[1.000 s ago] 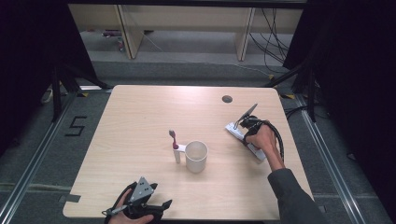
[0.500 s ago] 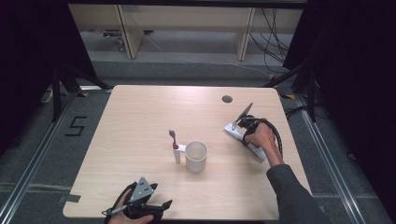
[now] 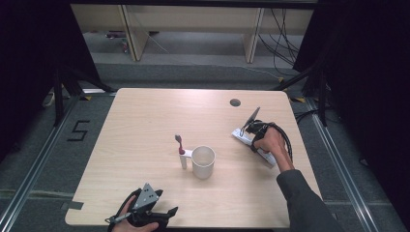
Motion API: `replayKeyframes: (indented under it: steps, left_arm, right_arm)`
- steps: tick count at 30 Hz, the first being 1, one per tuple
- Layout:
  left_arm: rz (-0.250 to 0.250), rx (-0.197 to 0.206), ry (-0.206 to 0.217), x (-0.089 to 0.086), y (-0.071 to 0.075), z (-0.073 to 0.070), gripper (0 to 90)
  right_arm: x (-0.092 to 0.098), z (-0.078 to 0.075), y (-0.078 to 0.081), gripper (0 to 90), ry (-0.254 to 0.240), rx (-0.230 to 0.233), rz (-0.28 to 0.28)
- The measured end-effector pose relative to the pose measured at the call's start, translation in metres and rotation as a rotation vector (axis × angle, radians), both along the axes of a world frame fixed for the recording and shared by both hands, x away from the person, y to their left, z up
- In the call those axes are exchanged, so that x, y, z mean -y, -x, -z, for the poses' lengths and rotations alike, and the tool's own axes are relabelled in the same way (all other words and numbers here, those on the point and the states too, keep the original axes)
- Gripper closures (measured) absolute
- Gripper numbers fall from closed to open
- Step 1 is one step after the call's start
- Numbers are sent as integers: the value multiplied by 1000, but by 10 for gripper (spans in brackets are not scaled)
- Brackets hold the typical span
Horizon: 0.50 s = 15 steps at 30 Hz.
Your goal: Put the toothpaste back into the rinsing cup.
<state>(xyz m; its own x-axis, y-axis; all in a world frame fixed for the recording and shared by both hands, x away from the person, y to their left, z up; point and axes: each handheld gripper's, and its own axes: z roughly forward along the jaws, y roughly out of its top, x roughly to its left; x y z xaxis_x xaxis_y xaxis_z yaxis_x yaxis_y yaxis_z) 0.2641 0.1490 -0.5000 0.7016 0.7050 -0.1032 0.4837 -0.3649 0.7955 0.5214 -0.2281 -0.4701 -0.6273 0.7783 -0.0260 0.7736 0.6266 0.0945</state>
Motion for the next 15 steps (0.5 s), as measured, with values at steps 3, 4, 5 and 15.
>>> replayKeyframes:
  steps: [3,4,5,15]
  left_arm:
    - [0,-1,2,0,0,0,219]
    - [-3,-3,9,0,0,1,219]
    - [5,-3,-9,-1,-1,0,219]
    - [-14,-5,10,-1,0,0,219]
  right_arm:
    - [4,-2,2,762,-19,7,-4]
    - [5,-2,3,762,-28,18,-4]
    - [6,-4,4,762,-34,26,-14]
    - [20,-36,16,763,-227,151,-19]
